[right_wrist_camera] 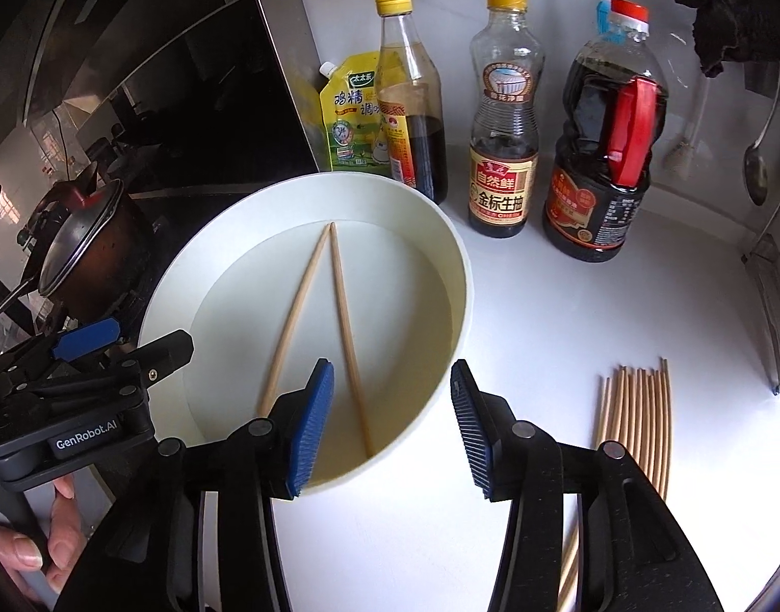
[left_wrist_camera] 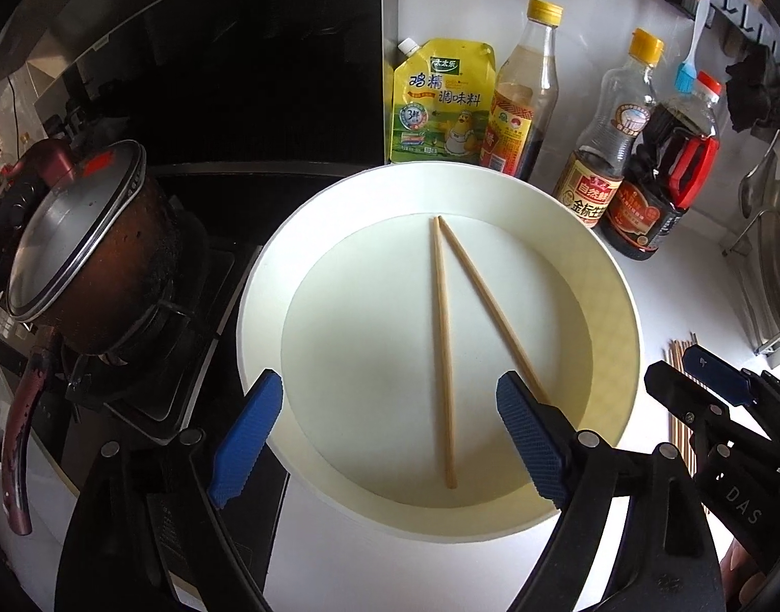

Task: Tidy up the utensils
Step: 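Move the open right tool back to the chopstick row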

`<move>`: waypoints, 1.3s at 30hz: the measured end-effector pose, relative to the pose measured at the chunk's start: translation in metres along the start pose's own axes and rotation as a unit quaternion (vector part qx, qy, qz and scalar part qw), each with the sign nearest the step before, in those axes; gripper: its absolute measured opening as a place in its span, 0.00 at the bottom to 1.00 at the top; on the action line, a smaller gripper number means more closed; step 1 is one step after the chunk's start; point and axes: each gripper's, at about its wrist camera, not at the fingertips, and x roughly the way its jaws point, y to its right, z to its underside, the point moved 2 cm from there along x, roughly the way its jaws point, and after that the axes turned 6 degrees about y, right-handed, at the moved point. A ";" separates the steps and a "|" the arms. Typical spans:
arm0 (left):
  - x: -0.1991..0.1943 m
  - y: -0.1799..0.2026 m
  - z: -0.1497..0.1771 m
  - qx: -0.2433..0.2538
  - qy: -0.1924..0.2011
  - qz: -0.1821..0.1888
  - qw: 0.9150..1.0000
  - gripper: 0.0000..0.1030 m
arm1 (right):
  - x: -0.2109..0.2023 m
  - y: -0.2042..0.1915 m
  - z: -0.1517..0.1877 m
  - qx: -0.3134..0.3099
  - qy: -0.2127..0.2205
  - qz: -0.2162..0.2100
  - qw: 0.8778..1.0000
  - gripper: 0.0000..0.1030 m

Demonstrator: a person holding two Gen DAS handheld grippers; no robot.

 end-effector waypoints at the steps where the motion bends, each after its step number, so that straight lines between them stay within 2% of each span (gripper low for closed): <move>1: -0.003 0.004 0.002 0.001 0.001 0.002 1.000 0.82 | -0.004 0.004 0.003 0.000 0.000 0.002 1.000 0.46; 9: -0.022 0.041 0.015 0.019 0.006 0.024 1.000 0.85 | -0.041 0.046 0.027 0.022 0.011 0.015 1.000 0.53; 13: -0.027 0.062 0.019 0.031 0.011 0.033 0.999 0.91 | -0.056 0.069 0.040 0.036 0.016 0.030 0.999 0.55; 24: -0.024 0.128 0.035 0.050 -0.004 0.080 0.996 0.92 | -0.082 0.143 0.086 0.083 0.009 0.086 0.993 0.55; 29: -0.021 0.157 0.044 0.060 -0.005 0.099 0.993 0.92 | -0.083 0.174 0.108 0.097 0.002 0.107 0.990 0.55; 39: 0.006 0.204 0.074 0.101 -0.035 0.090 0.990 0.92 | -0.054 0.213 0.138 0.106 -0.018 0.122 0.987 0.55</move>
